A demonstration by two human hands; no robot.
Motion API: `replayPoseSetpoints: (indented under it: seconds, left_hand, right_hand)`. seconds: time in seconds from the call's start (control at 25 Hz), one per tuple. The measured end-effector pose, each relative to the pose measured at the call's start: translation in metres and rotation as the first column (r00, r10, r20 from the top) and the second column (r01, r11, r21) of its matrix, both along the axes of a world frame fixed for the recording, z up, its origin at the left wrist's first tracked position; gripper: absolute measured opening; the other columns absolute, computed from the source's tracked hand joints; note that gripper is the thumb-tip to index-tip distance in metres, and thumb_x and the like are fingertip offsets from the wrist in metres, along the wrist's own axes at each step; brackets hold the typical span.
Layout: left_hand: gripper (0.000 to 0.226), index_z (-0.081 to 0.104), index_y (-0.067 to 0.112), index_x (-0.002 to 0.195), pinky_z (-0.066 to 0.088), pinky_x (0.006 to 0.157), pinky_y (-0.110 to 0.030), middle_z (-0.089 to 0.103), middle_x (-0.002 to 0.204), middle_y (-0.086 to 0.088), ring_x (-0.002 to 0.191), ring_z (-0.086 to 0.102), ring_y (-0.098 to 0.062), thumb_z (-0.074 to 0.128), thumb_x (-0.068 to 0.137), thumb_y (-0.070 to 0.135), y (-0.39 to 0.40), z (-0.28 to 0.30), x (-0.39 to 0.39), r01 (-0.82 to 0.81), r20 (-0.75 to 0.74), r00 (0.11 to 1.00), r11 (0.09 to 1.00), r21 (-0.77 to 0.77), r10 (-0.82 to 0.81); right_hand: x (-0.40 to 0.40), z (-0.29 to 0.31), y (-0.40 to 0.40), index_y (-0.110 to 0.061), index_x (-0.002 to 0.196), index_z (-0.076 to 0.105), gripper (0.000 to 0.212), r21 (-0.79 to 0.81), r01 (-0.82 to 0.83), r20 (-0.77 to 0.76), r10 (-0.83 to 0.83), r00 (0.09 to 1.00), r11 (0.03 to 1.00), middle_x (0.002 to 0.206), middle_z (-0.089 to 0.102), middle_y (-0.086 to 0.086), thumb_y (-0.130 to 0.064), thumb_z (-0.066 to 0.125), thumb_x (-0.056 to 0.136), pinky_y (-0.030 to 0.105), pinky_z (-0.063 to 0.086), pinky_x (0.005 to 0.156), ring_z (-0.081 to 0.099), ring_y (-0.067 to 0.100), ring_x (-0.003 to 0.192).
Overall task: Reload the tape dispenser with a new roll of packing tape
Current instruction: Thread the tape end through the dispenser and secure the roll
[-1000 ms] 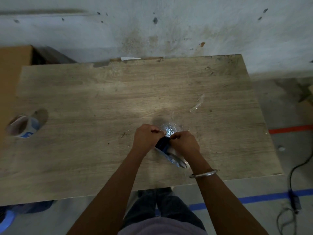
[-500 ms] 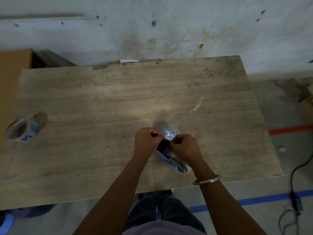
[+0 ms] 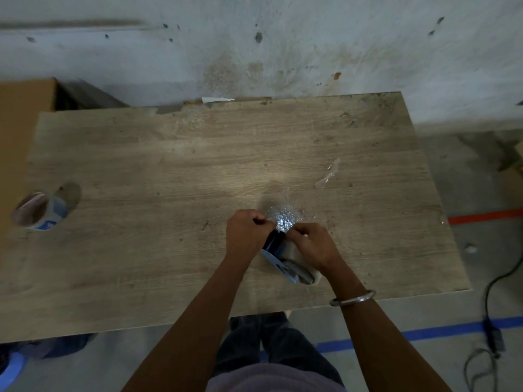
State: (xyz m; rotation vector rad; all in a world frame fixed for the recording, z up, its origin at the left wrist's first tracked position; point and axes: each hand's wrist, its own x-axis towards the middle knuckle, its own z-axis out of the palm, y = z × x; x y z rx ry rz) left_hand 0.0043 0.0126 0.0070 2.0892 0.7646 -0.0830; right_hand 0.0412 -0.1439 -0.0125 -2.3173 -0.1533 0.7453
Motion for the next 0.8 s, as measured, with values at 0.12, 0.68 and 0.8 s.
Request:
replayPoseSetpoints:
  seconds: [0.12,0.68,0.8]
  left_hand:
    - [0.010,0.075,0.013,0.074,0.046,0.060,-0.018,0.064,0.063,0.006,0.059,0.059,-0.007,0.078,0.074,0.023,0.001,-0.003,-0.001,-0.010,0.000,1.000,1.000,0.010,0.010]
    - [0.010,0.070,0.010,0.072,0.052,0.064,-0.027,0.067,0.071,-0.001,0.070,0.064,-0.014,0.077,0.074,0.016,-0.003,-0.007,-0.008,-0.093,-0.016,0.996,0.991,-0.099,0.092]
    - [0.010,0.068,0.009,0.072,0.052,0.066,-0.028,0.067,0.074,-0.002,0.073,0.065,-0.016,0.077,0.075,0.013,0.000,-0.011,-0.011,-0.071,-0.044,0.997,0.993,-0.097,0.067]
  right_hand:
    - [-0.003,0.002,0.002,-0.027,0.080,0.074,0.008,-0.026,0.062,0.065,-0.060,0.996,0.998,0.077,0.071,-0.012,-0.030,0.067,0.083,0.022,0.047,0.065,0.065,0.004,0.073]
    - [-0.005,0.006,0.018,-0.029,0.080,0.069,0.005,-0.188,0.159,0.026,-0.157,0.987,0.969,0.079,0.068,-0.010,-0.033,0.071,0.081,0.023,0.043,0.059,0.064,0.009,0.074]
    - [-0.007,0.009,0.023,-0.027,0.082,0.071,0.004,-0.242,0.139,0.025,-0.137,0.990,0.960,0.078,0.068,-0.010,-0.032,0.070,0.082,0.023,0.041,0.060,0.063,0.010,0.073]
